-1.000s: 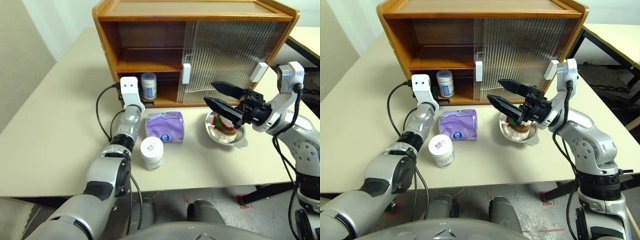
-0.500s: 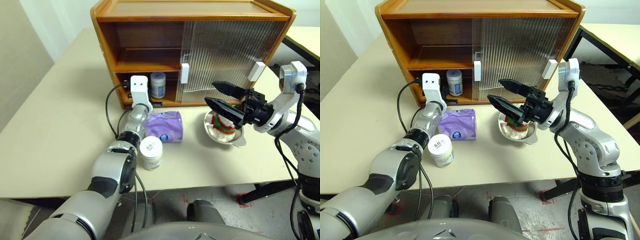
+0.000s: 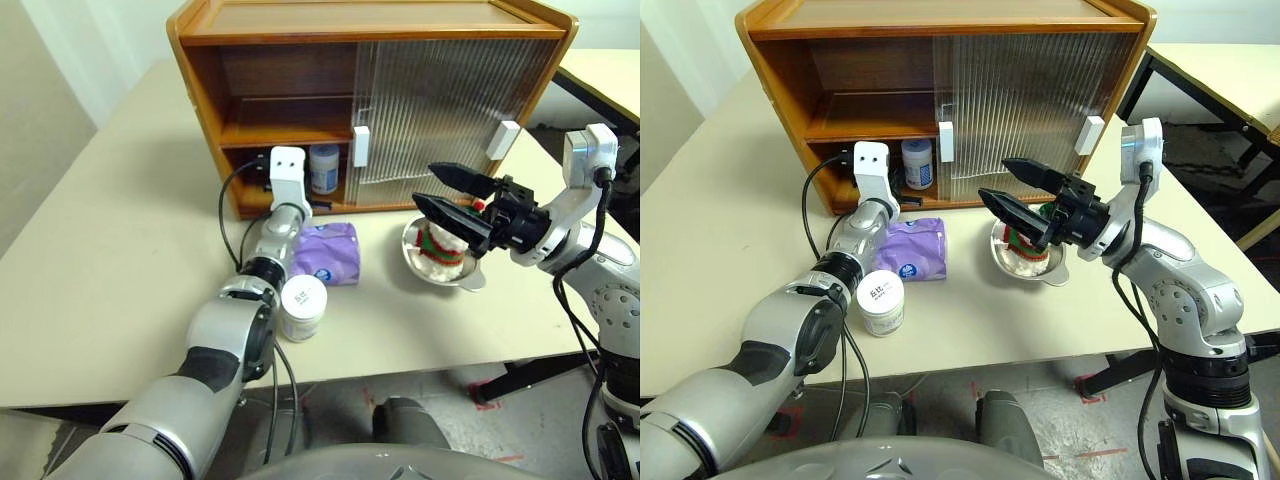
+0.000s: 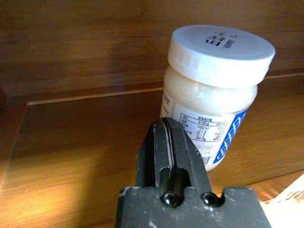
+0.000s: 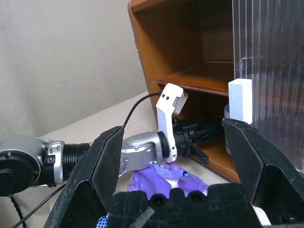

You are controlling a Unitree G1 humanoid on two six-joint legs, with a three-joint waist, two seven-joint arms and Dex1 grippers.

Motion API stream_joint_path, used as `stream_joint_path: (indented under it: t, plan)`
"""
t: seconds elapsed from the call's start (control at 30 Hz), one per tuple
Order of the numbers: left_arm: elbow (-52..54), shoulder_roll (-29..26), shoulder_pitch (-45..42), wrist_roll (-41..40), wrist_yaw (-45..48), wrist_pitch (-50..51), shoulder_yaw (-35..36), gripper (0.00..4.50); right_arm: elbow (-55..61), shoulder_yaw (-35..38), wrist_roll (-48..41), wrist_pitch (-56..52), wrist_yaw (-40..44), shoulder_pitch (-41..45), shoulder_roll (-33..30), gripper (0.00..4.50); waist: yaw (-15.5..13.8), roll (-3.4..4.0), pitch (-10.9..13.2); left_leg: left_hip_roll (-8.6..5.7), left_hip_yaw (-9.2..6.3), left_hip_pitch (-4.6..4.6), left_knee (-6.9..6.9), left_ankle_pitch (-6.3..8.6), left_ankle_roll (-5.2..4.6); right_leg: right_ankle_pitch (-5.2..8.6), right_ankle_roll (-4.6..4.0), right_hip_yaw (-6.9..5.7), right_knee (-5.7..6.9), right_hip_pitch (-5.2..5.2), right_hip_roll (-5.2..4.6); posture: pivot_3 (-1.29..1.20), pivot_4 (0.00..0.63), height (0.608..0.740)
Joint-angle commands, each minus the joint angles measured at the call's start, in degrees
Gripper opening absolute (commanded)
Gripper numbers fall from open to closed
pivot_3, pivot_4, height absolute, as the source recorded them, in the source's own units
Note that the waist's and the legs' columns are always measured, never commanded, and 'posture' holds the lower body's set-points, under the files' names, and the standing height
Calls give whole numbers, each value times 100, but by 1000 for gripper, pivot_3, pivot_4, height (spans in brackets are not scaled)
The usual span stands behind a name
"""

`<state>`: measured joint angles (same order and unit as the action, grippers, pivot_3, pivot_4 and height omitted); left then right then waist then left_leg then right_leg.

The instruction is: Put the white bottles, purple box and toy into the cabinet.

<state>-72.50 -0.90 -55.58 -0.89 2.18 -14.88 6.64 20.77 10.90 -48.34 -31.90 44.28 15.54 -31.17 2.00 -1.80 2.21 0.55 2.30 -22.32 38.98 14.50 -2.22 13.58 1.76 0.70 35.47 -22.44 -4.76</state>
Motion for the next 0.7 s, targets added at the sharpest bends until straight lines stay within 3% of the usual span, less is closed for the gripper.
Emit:
stream_joint_path:
  t: [0.03,0.7]
  plan:
    - [-105,62,-80,99,78,61,-54,20,111,114,-69,-24,-6,-38,-68,4500,13,0,0,0,0,0,0,0,0,0,0,0,0,0,0,-110,0,740]
    - [608,-54,440,-147,243,-177,144,20,-69,-66,-4,2,123,95,35,4500,1,0,0,3,-1,1,0,0,0,-9,4,2,2,0,0,-54,0,740]
